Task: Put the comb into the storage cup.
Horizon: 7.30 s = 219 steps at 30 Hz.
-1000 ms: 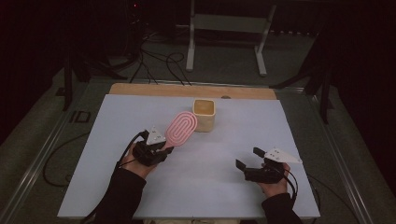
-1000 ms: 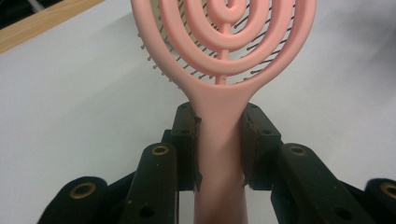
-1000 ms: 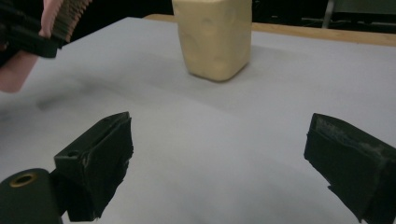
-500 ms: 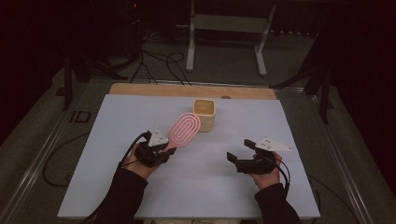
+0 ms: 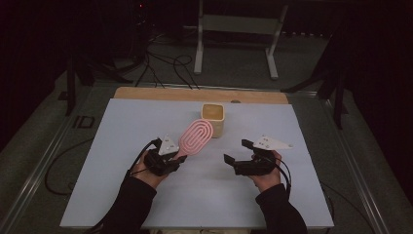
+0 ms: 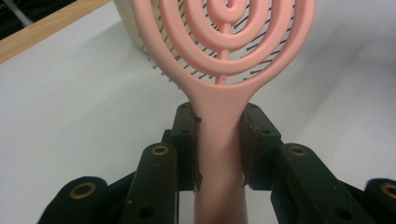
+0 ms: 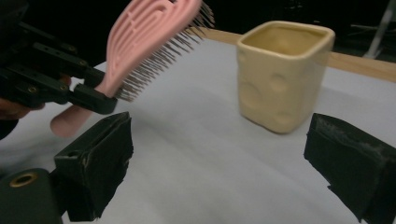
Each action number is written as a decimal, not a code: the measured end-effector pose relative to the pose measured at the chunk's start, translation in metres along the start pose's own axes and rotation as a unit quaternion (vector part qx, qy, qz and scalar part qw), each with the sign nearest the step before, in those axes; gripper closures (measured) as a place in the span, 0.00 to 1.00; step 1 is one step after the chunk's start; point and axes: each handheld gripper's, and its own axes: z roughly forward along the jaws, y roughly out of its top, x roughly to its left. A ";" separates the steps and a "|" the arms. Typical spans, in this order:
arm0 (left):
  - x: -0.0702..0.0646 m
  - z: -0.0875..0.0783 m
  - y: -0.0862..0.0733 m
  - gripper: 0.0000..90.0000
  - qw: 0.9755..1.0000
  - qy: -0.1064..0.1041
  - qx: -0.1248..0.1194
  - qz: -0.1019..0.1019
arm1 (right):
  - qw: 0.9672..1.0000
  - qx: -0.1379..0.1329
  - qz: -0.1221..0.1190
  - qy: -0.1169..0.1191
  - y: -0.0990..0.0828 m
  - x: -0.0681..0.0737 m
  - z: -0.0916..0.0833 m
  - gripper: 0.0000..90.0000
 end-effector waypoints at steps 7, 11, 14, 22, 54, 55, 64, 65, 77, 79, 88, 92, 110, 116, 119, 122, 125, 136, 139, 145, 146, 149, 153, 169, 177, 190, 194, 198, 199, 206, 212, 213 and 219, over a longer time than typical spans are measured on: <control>-0.004 0.001 0.001 0.79 1.000 -0.001 -0.003 0.006 | 1.000 0.001 -0.012 0.012 0.010 0.009 0.011 0.09; -0.006 0.001 0.002 0.79 1.000 -0.004 -0.006 0.007 | 1.000 -0.001 -0.016 0.024 0.018 0.013 0.016 0.09; -0.007 0.001 0.003 0.79 1.000 -0.005 -0.007 0.010 | 0.999 0.000 -0.022 0.028 0.024 0.016 0.020 0.09; -0.009 -0.001 0.005 0.79 1.000 -0.007 -0.013 0.013 | 0.999 -0.001 -0.023 0.040 0.032 0.021 0.030 0.09; -0.020 -0.003 0.009 0.79 0.999 -0.024 -0.037 0.029 | 0.996 0.012 0.020 0.089 0.037 0.031 0.060 0.10; -0.021 -0.003 0.009 0.79 0.999 -0.024 -0.036 0.030 | 0.996 0.013 0.021 0.090 0.037 0.031 0.060 0.12; -0.022 -0.002 0.009 0.79 0.998 -0.025 -0.042 0.032 | 0.995 0.019 0.033 0.097 0.037 0.034 0.060 0.32; -0.022 -0.002 0.009 0.79 0.998 -0.025 -0.042 0.032 | 0.995 0.019 0.033 0.097 0.037 0.034 0.060 0.32; -0.023 -0.002 0.008 0.79 0.998 -0.033 -0.053 0.032 | 0.988 0.014 0.077 0.133 0.037 0.029 0.058 0.59; -0.023 -0.002 0.008 0.79 0.997 -0.035 -0.053 0.032 | 0.988 0.013 0.077 0.133 0.037 0.029 0.058 0.60; -0.022 -0.001 0.007 0.79 0.997 -0.038 -0.055 0.026 | 0.985 0.004 0.094 0.145 0.038 0.028 0.058 0.62; -0.023 -0.001 0.007 0.79 0.997 -0.033 -0.059 0.028 | 0.985 0.007 0.097 0.143 0.038 0.028 0.058 0.58; -0.024 0.000 0.007 0.79 0.997 -0.049 -0.063 0.024 | 0.981 0.023 0.103 0.161 0.038 0.030 0.060 0.68; -0.024 0.002 0.007 0.79 0.997 -0.050 -0.062 0.022 | 0.982 0.023 0.091 0.161 0.039 0.034 0.060 0.70; -0.024 0.001 0.007 0.79 0.997 -0.048 -0.062 0.021 | 0.983 0.023 0.089 0.159 0.041 0.038 0.060 0.71; -0.023 0.000 0.007 0.78 0.997 -0.048 -0.065 0.016 | 0.983 0.021 0.090 0.158 0.042 0.039 0.060 0.71; -0.021 0.001 0.006 0.77 0.996 -0.049 -0.069 0.009 | 0.983 0.020 0.092 0.158 0.042 0.040 0.060 0.71; -0.016 -0.001 0.003 0.37 0.995 -0.031 -0.093 -0.018 | 0.983 0.013 0.095 0.154 0.044 0.039 0.061 0.71; -0.017 -0.004 0.003 0.23 0.994 0.002 -0.109 -0.018 | 0.983 0.013 0.095 0.155 0.043 0.039 0.062 0.71; -0.010 -0.013 0.001 0.01 0.992 0.012 -0.122 -0.034 | 0.984 0.018 0.093 0.154 0.045 0.039 0.064 0.71; -0.007 -0.015 -0.001 0.01 0.991 0.013 -0.128 -0.039 | 0.984 0.018 0.092 0.154 0.045 0.039 0.064 0.71; -0.003 -0.022 -0.006 0.00 0.988 0.022 -0.143 -0.046 | 0.984 0.022 0.086 0.152 0.047 0.039 0.065 0.71; 0.003 -0.030 -0.018 0.00 0.987 0.024 -0.154 -0.050 | 0.986 0.025 0.084 0.145 0.049 0.038 0.065 0.71; 0.025 -0.051 -0.089 0.00 0.978 0.061 -0.171 -0.102 | 0.988 0.020 0.090 0.128 0.055 0.035 0.063 0.71; 0.026 -0.061 -0.109 0.00 0.977 0.085 -0.171 -0.097 | 0.988 0.022 0.094 0.122 0.058 0.036 0.063 0.71; 0.027 -0.064 -0.110 0.00 0.974 0.108 -0.174 -0.097 | 0.987 0.016 0.104 0.119 0.065 0.035 0.065 0.71; 0.025 -0.062 -0.109 0.00 0.974 0.122 -0.168 -0.090 | 0.987 0.018 0.106 0.120 0.068 0.034 0.066 0.71; 0.025 -0.063 -0.109 0.00 0.973 0.124 -0.170 -0.091 | 0.987 0.020 0.108 0.119 0.072 0.032 0.066 0.71; 0.025 -0.063 -0.110 0.00 0.973 0.124 -0.172 -0.092 | 0.987 0.019 0.106 0.118 0.073 0.032 0.066 0.71; 0.027 -0.065 -0.113 0.00 0.968 0.127 -0.188 -0.103 | 0.985 0.015 0.120 0.126 0.080 0.028 0.068 0.71; 0.028 -0.066 -0.115 0.00 0.964 0.137 -0.195 -0.115 | 0.985 0.012 0.123 0.118 0.084 0.024 0.069 0.71; 0.029 -0.066 -0.115 0.00 0.964 0.139 -0.196 -0.116 | 0.985 0.011 0.127 0.117 0.084 0.024 0.069 0.71; 0.030 -0.066 -0.115 0.00 0.962 0.138 -0.198 -0.125 | 0.985 0.011 0.130 0.110 0.088 0.021 0.070 0.71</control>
